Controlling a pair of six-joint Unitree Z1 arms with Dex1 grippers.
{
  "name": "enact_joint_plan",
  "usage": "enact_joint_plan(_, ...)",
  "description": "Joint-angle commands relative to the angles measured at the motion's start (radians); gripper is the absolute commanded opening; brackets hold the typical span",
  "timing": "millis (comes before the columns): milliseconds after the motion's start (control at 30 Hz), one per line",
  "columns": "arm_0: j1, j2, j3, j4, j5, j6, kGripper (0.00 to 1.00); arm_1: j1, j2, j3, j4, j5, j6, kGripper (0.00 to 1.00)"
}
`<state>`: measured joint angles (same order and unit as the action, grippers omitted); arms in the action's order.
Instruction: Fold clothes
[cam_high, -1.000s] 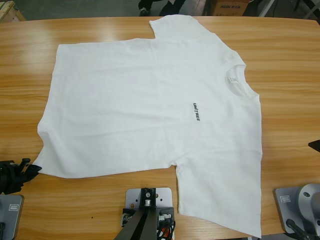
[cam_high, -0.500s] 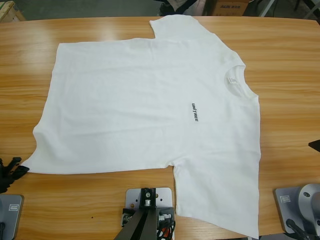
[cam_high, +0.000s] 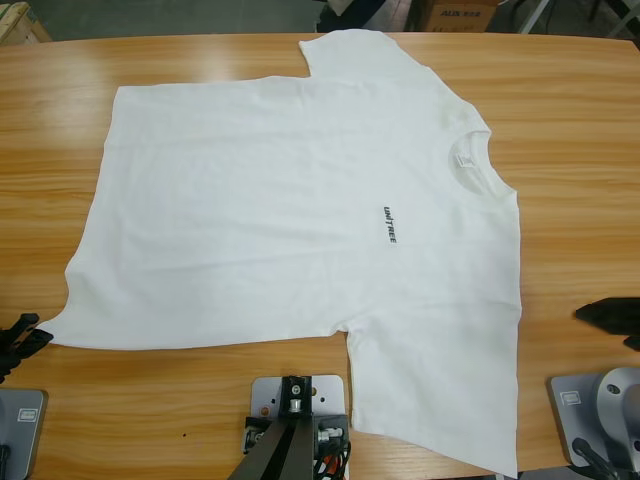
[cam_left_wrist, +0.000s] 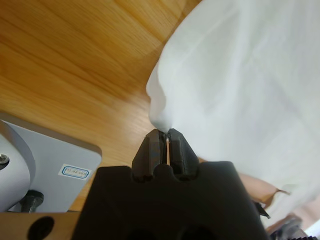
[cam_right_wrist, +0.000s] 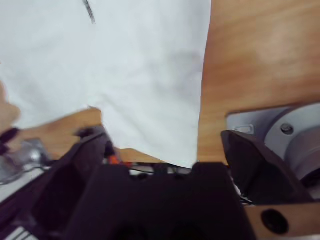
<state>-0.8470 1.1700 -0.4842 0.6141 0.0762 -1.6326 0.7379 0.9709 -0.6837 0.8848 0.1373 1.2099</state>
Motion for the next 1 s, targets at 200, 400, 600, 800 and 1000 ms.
enact_joint_plan(200, 0.002, 0.049, -0.055, -0.005, -0.020, 0.184, 0.000, 0.650, 0.306, -0.028, -0.053, -0.177, 0.890, 0.915)
enact_joint_plan(400, 0.002, 0.100, -0.062, -0.012, -0.045, 0.218, 0.000, 0.864, 0.401, 0.035, -0.250, -0.194, 1.202, 0.918)
enact_joint_plan(600, 0.002, 0.111, -0.062, -0.016, -0.049, 0.220, 0.000, 1.050, 0.408, 0.110, -0.318, -0.206, 1.458, 0.918)
enact_joint_plan(800, 0.002, 0.100, -0.057, -0.016, -0.047, 0.219, 0.000, 1.155, 0.404, 0.154, -0.318, -0.199, 1.662, 0.918)
enact_joint_plan(1000, 0.002, 0.096, -0.056, -0.016, -0.047, 0.217, 0.000, 1.170, 0.431, 0.249, -0.426, -0.218, 1.662, 0.913)
